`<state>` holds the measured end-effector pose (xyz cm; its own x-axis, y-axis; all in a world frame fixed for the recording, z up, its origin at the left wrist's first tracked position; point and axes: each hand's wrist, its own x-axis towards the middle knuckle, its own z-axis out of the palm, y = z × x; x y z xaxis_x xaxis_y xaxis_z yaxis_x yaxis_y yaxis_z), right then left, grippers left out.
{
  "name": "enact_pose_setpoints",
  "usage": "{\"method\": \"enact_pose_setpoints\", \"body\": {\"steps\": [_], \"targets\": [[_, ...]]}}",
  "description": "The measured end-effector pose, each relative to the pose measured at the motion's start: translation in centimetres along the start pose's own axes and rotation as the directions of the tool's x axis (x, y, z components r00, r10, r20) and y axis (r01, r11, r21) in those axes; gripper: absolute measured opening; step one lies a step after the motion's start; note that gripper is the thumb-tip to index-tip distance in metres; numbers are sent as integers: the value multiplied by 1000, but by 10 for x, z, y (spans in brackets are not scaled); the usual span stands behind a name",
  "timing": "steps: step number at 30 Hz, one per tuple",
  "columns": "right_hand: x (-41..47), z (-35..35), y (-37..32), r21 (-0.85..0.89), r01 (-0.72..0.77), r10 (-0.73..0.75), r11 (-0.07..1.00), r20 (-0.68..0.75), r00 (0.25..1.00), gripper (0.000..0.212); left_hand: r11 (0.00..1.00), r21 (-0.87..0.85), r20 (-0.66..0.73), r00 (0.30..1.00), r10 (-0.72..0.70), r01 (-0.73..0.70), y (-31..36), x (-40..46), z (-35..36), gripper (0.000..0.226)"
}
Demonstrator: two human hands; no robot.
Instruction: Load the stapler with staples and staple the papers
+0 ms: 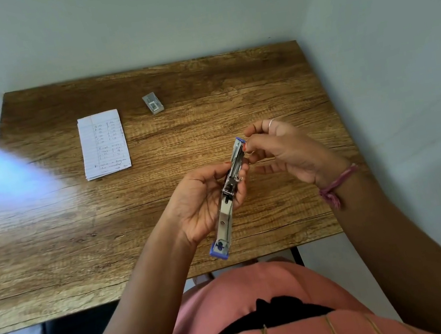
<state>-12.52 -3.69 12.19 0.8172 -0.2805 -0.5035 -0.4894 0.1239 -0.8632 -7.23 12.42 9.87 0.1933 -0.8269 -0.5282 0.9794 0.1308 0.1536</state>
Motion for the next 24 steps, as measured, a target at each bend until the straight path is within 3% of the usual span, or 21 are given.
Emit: {"method": "enact_pose_setpoints", "body": {"steps": [7, 10, 12, 15, 17, 20, 24], "targets": [[6, 1, 4, 0, -8, 8, 1000, -27, 1000, 13, 1000, 6, -37, 999, 12, -12, -2, 2, 1, 32], [7, -1, 8, 84, 6, -6, 996, 5, 1000, 13, 999, -27, -48, 999, 24, -25, -1, 3, 1, 31], [6, -5, 14, 203, 19, -41, 979, 105, 994, 27, 997, -60, -60, 997, 48, -52, 1, 4, 0, 30], [2, -7, 31, 269, 78, -151, 960, 261, 953, 89, 989, -109, -68, 994, 89, -96, 4, 6, -1, 34], [2, -3, 41, 187, 129, -179, 974, 278, 944, 119, 987, -116, -78, 991, 106, -114, 4, 7, -2, 35], [5, 8, 47, 109, 159, -179, 981, 215, 960, 127, 990, -77, -64, 992, 113, -117, 2, 10, -1, 37], [14, 15, 44, 221, 146, -181, 964, 148, 972, 108, 992, -36, -48, 991, 123, -125, 0, 13, 0, 36]]}}
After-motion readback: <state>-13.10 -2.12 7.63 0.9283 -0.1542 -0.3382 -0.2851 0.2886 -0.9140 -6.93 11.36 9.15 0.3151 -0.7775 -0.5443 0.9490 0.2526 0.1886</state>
